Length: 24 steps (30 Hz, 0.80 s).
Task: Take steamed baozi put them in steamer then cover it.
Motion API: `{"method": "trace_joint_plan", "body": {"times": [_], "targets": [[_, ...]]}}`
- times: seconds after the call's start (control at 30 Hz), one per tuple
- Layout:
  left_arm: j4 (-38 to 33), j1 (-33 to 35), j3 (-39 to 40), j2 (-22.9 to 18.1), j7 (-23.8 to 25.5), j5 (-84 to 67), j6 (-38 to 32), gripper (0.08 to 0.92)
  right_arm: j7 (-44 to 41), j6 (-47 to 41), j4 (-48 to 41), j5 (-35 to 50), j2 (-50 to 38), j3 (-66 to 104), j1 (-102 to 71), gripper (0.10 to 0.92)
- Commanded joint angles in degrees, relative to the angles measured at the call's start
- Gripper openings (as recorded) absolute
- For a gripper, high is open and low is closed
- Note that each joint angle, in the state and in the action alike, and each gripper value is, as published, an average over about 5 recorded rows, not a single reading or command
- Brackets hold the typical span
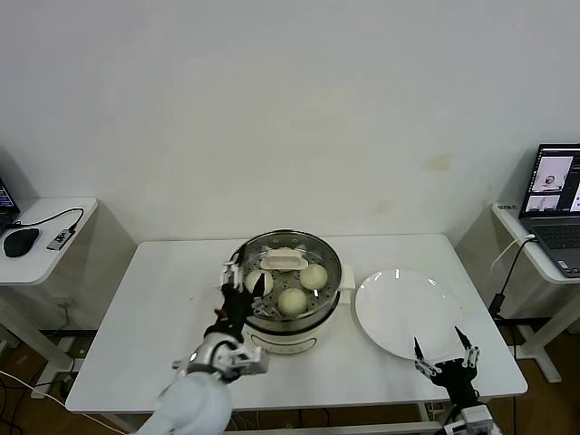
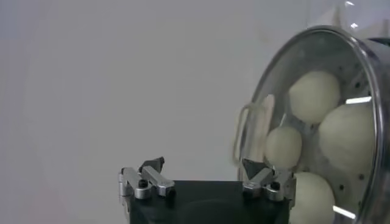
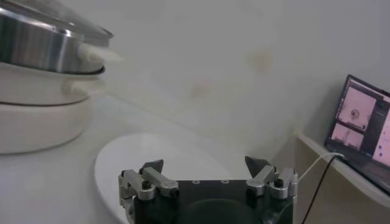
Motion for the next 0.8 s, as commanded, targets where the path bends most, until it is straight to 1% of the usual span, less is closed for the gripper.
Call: {"method": "trace_joint_plan", "body": {"times": [0.03, 0.17, 0.3, 0.43, 0.63, 0.8], "targets": [[2.96, 24.98, -26.09, -7.58, -20.48, -51.01, -34.45, 0.823, 0.67, 2.3, 1.85, 8.76, -4.22, -2.84, -2.59, 0.823], [3.35, 29.73, -28.91, -10.21, -19.94, -57.12, -36.78, 0.823, 0.37, 3.21, 2.65, 13.79, -7.08, -3.42, -5.04, 0.823], [3.12, 33.8, -29.82, -10.53, -19.33, -58.39, -38.78, 0.823, -0.1, 3.61, 2.55, 17.23, -8.76, -4.19, -7.15, 0.823], [3.96, 36.46, -29.3, -9.96, -18.1, -58.21, -38.86, 0.823, -0.26, 3.41, 1.91, 17.21, -8.84, -5.57, -7.83, 0.823], [3.7, 38.75, -30.17, -9.33, -11.69, -58.27, -38.66, 0.823, 0.06, 2.16, 1.08, 15.77, -8.77, -7.46, -7.94, 0.823], [3.81, 40.18, -30.87, -10.19, -10.75, -58.58, -37.86, 0.823, 0.11, 1.6, 1.52, 17.11, -8.65, -8.44, -8.71, 0.823]]}}
